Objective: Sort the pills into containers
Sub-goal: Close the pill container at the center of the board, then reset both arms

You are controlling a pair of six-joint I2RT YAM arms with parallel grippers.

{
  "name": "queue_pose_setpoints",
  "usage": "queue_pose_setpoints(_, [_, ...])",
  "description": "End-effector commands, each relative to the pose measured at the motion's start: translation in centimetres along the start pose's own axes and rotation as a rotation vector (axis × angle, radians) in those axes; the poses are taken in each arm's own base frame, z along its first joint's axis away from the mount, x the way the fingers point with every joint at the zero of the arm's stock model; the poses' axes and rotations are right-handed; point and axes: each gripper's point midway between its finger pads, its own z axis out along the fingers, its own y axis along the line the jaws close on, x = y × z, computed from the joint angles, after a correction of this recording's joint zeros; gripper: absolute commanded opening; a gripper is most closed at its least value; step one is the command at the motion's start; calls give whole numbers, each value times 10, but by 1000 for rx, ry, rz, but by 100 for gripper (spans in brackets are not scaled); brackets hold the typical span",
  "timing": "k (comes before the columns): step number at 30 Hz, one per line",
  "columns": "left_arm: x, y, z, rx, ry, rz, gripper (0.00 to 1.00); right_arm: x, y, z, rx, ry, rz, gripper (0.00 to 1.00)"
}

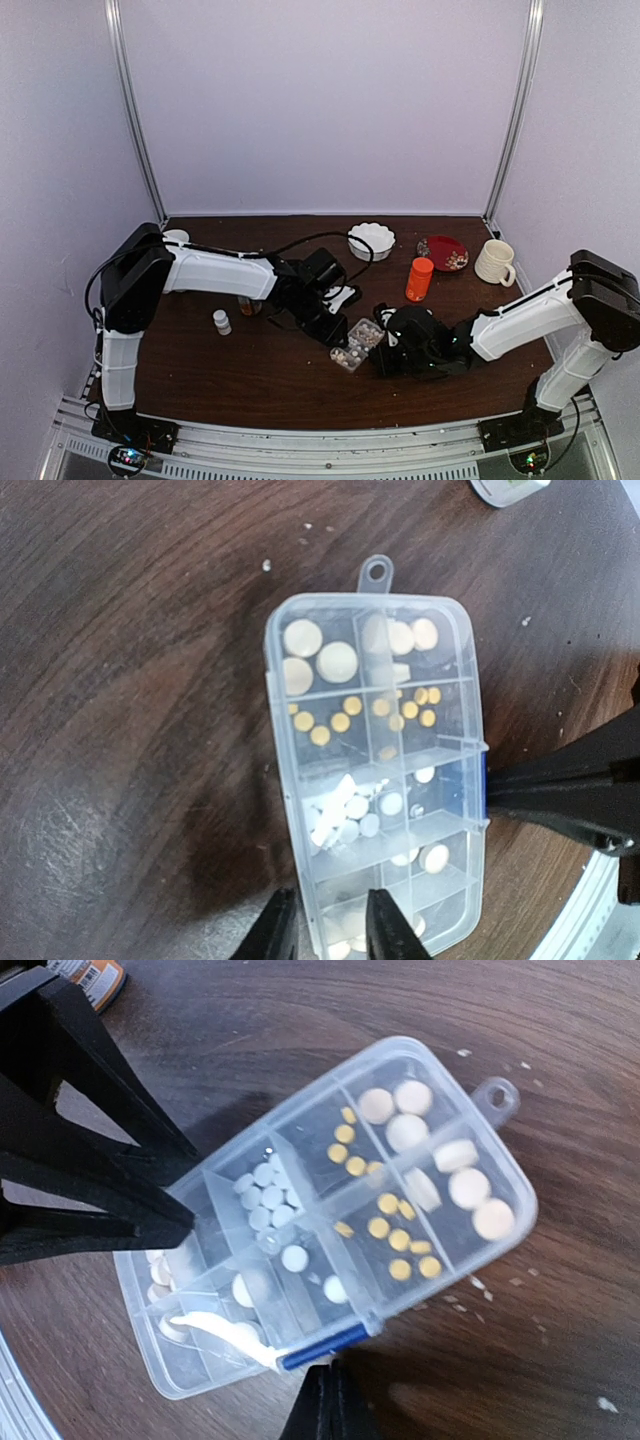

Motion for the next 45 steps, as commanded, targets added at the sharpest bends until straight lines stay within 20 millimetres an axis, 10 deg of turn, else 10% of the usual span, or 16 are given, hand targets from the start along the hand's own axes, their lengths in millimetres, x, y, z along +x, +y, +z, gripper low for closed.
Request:
queue_pose_setpoints(1, [17, 5, 16, -36, 46, 9, 29, 8, -27, -12, 90, -5, 5, 0])
queue_pose_setpoints(8, [-2, 2, -9, -80, -34, 36, 57, -22, -30, -48, 101, -147, -9, 0])
queue_pose_setpoints(11, [-9, 6, -23, -126, -72, 19, 96, -38, -34, -64, 128, -206, -27, 1])
queue_pose_setpoints(21, [-13, -25, -32, -179, -109, 30, 97, -66, -63, -106, 207, -325, -22, 13])
queue_pose_setpoints(34, [-13, -36, -10, -232, -101, 9, 98, -88, -89, -141, 315, -423, -18, 94])
queue_pose_setpoints(45, [-24, -18, -54, -376, -218, 3, 98, -118, -129, -196, 585, -642, -12, 100])
